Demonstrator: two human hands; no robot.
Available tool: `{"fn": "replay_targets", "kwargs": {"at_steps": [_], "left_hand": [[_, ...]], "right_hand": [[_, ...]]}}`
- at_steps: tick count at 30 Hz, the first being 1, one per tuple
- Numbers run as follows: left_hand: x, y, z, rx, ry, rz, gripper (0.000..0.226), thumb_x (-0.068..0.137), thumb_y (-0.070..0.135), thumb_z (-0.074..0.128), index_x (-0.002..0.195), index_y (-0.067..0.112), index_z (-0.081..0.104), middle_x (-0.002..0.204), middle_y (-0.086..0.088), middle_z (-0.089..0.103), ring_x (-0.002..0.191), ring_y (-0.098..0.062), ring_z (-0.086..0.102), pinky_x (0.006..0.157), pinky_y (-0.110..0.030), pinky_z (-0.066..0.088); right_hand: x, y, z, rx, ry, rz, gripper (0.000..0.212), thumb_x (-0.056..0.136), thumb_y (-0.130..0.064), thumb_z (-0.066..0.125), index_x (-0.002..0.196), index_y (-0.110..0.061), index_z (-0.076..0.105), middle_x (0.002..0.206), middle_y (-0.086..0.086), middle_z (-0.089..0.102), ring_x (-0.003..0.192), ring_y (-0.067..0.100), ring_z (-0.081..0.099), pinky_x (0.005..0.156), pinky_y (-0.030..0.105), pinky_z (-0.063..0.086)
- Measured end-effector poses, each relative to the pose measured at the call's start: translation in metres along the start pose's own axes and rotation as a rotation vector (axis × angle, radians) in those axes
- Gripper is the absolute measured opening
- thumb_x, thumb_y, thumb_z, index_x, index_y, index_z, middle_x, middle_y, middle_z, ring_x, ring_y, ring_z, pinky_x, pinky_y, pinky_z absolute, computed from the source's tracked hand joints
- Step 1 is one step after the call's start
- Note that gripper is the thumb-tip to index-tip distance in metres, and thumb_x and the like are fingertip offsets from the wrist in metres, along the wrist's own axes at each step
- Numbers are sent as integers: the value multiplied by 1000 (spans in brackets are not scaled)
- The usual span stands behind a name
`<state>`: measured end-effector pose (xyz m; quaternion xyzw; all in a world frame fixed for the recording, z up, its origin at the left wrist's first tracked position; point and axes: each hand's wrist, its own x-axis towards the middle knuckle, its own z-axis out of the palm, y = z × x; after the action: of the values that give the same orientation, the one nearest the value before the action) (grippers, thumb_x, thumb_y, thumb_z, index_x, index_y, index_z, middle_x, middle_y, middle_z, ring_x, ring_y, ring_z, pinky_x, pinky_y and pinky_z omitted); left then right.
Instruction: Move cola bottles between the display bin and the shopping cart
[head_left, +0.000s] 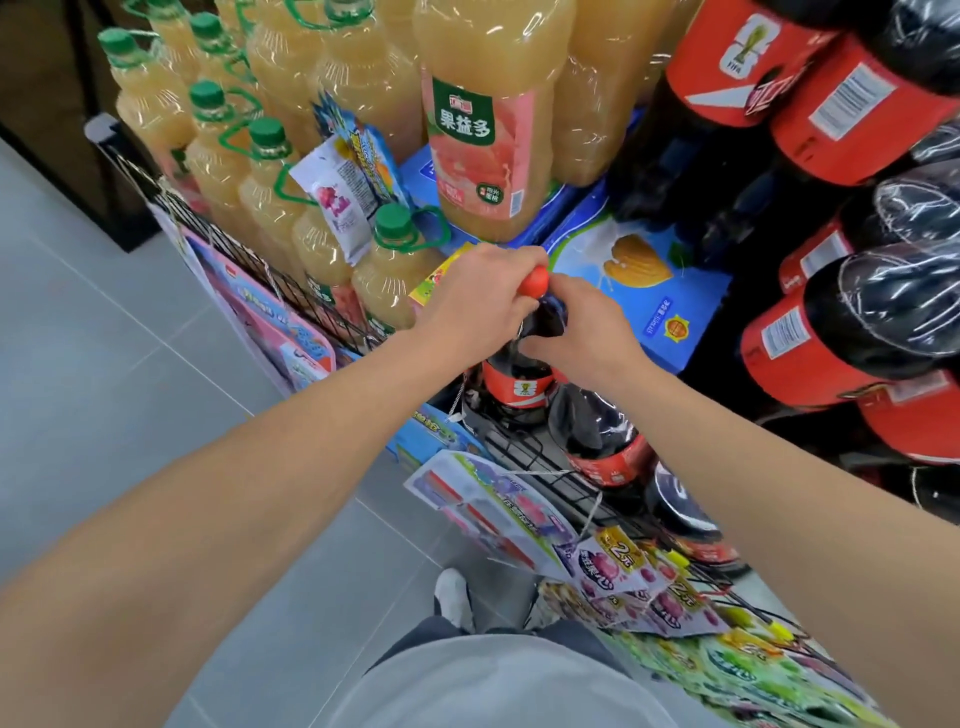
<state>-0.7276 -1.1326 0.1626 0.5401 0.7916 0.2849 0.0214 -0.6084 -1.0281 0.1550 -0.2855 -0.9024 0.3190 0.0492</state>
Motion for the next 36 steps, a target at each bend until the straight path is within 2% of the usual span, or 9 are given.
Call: {"fn": "replay_targets", "kwargs": {"at_steps": [3,6,10,15,19,26,31,34,36], "left_hand": [[-4,-4,2,-141,-11,-78,38,86,14,70,124,16,64,95,-7,71,88,-28,63,82,-37,47],[-6,-7,5,-325,-50,-183,44,88,19,73,130,20,61,110,-1,71,98,-18,67,94,-32,50],[-1,-6,14,-273,-50,-204,41,84,26,77,121,20,62,102,4,67,96,-21,64,89,-36,51],[2,3,15,-195,-87,-96,45,82,27,79,123,16,63,102,-9,72,93,-30,66,85,-45,52],[2,4,10,-136,-53,-4,46,83,25,78,124,12,63,101,-12,73,90,-36,65,84,-46,50],[-3,-6,16,-288,-69,-116,43,85,25,76,124,20,60,99,3,68,88,-17,63,88,-37,52],[-8,-20,22,-312,-204,-184,56,82,42,68,134,27,57,117,1,63,106,-20,60,92,-37,48],[-9,-25,25,-386,-267,-193,56,85,34,72,138,28,54,115,10,60,114,-18,59,98,-34,46],[-11,-28,25,-456,-304,-193,60,87,23,75,142,25,50,116,18,58,114,-10,58,99,-24,44]], "right_hand": [[0,4,0,20,1,12,58,77,-23,82,130,-23,59,109,-5,55,95,15,49,76,26,33],[3,4,-3,45,-49,23,66,78,-22,83,138,-22,54,110,-6,56,97,14,50,78,25,34],[2,3,-5,21,-99,50,68,80,-23,82,141,-22,52,110,-7,57,99,15,51,79,24,35],[-12,12,-7,112,-19,127,62,78,-22,81,136,-29,59,105,-10,62,103,17,58,72,24,38],[-18,13,-7,164,35,118,63,79,-24,81,138,-33,60,104,-11,62,100,11,56,78,22,37],[-19,12,-2,231,42,137,64,83,-23,77,143,-36,56,106,-13,61,101,8,55,83,21,38],[-27,20,-5,261,-36,52,79,82,-22,82,152,-32,47,139,-9,58,123,6,52,100,21,38],[-28,24,-5,215,-77,25,92,75,-27,85,156,-31,41,148,-8,53,130,6,49,102,18,35],[-29,27,-1,190,-101,0,105,65,-41,85,157,-33,35,150,-8,51,136,9,49,112,28,40]]}}
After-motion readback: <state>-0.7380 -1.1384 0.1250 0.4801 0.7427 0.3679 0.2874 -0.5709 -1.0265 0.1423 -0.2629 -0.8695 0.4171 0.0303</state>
